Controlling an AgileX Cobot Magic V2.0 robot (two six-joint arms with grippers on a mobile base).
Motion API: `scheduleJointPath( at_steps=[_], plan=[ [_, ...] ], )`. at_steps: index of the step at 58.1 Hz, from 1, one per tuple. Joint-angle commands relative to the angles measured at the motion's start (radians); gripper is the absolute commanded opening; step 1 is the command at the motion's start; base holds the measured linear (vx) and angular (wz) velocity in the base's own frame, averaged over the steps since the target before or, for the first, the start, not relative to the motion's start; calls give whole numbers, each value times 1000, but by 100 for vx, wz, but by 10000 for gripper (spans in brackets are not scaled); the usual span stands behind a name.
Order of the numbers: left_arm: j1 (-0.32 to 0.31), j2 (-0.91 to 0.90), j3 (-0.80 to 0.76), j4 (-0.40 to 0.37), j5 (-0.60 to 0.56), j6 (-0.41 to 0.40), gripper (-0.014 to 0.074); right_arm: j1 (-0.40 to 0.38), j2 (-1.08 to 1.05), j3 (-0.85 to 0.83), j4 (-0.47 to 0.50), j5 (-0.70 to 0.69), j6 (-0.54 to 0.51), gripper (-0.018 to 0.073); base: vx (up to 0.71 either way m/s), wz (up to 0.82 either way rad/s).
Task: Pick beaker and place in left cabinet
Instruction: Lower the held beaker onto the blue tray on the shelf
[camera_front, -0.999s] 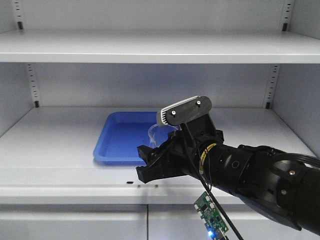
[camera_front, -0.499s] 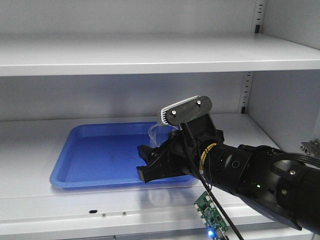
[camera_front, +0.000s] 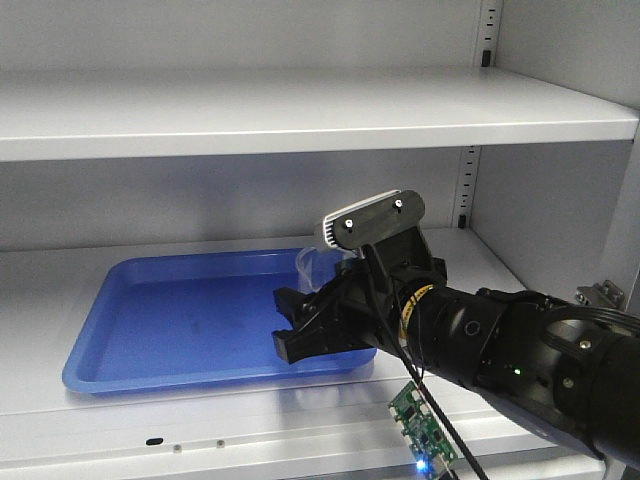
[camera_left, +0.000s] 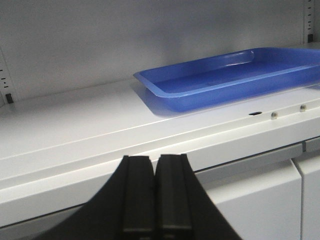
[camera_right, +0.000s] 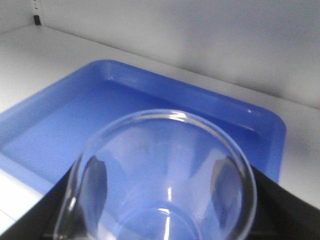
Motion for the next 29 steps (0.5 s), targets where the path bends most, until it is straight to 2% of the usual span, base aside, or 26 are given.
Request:
scheduleJointPath(
  at_steps=[1,9,29],
  plan=[
    [-1,-19,16,-3,-75,-3,1,-3,-15,-45,-5,-146,-8,-1,0,0],
    [-1,-19,16,-3,-75,-3,1,-3,77,-112,-5,-144,-12,-1,0,0],
    [-1,-19,16,-3,-75,-3,1,-3,359,-425,-5,-116,-10,-1,0,0]
  ],
)
